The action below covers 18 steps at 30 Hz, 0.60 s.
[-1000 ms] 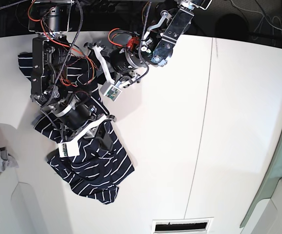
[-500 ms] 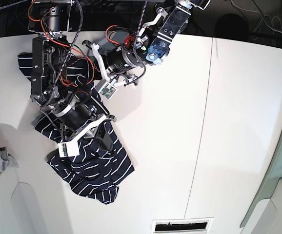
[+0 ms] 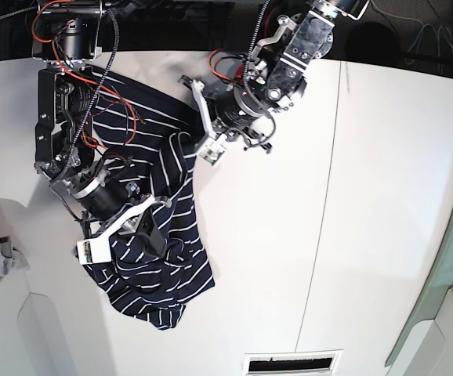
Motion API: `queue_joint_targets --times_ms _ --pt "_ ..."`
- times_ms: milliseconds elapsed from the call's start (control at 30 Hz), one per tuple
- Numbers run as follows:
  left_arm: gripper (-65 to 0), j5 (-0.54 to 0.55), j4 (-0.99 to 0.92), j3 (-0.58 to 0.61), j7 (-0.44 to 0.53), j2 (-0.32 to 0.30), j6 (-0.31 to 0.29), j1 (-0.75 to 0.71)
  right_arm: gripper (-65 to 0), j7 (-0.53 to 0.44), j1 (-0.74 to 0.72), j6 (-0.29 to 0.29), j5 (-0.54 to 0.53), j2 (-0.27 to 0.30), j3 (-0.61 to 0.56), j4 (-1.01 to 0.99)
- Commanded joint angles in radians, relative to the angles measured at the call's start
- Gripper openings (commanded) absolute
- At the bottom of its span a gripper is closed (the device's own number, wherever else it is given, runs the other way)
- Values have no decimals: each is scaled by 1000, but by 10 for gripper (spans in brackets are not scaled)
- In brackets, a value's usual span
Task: Layout the t-shirt on the table in an organized manner, then fold the t-shirt properly
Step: 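Lift the shirt with both grippers and stretch it between them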
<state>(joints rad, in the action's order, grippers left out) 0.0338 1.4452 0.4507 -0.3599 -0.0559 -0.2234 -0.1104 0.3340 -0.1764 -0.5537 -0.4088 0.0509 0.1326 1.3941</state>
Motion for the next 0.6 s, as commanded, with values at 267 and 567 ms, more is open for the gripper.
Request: queue_joint_targets --times_ms 267,567 --pt "-650 -103 100 -148 22 -198 3 113 -650 -3 -61 -12 -30 64 86 122" --pt "-650 -166 182 -151 18 -411 81 308 -650 150 -19 -15 -224 167 274 194"
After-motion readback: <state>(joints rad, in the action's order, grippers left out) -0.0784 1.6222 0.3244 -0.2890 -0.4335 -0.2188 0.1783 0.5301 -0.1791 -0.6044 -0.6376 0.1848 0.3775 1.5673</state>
